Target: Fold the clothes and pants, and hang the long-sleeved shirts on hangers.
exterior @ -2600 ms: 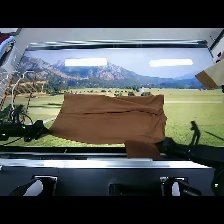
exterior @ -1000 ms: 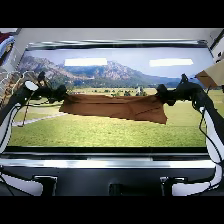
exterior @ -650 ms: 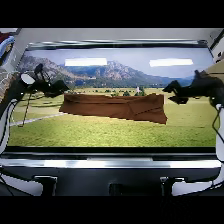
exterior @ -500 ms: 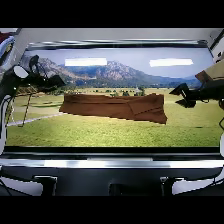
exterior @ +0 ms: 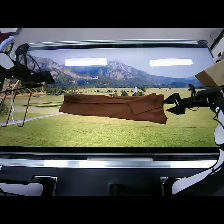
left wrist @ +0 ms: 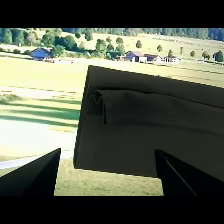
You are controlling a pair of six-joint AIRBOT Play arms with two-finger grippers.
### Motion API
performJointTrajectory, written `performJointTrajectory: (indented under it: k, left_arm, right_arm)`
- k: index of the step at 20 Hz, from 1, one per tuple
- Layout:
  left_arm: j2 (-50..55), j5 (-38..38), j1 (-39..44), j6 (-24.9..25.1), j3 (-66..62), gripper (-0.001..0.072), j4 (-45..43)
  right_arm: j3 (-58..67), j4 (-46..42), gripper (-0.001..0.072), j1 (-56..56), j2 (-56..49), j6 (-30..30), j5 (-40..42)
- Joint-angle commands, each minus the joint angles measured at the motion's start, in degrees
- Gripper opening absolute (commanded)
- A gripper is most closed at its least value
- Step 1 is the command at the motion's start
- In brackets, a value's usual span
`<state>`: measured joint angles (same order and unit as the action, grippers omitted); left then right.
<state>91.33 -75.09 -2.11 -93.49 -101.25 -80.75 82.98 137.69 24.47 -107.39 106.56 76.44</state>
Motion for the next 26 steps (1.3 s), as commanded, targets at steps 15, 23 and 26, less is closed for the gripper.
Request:
performJointTrajectory:
  k: [15, 23, 26]
  left_arm:
    - [1.8, -1.3, 0.5, -1.1, -0.2, 0.0209, 5.9]
    - [18.6, 16.7, 16.5, -9.8, -0.2, 0.0018, 27.9]
    - [22.9, 24.8, 25.6, -12.9, -0.2, 0.0018, 34.3]
  right_arm:
    - [0.1, -3.2, 0.0025, -10.3, 1.6, -5.7, -4.4]
    - [8.9, -7.7, 0.0026, -10.4, 17.5, -18.7, 6.6]
    - [9.9, -7.9, 0.0026, -10.4, 21.7, -22.0, 7.7]
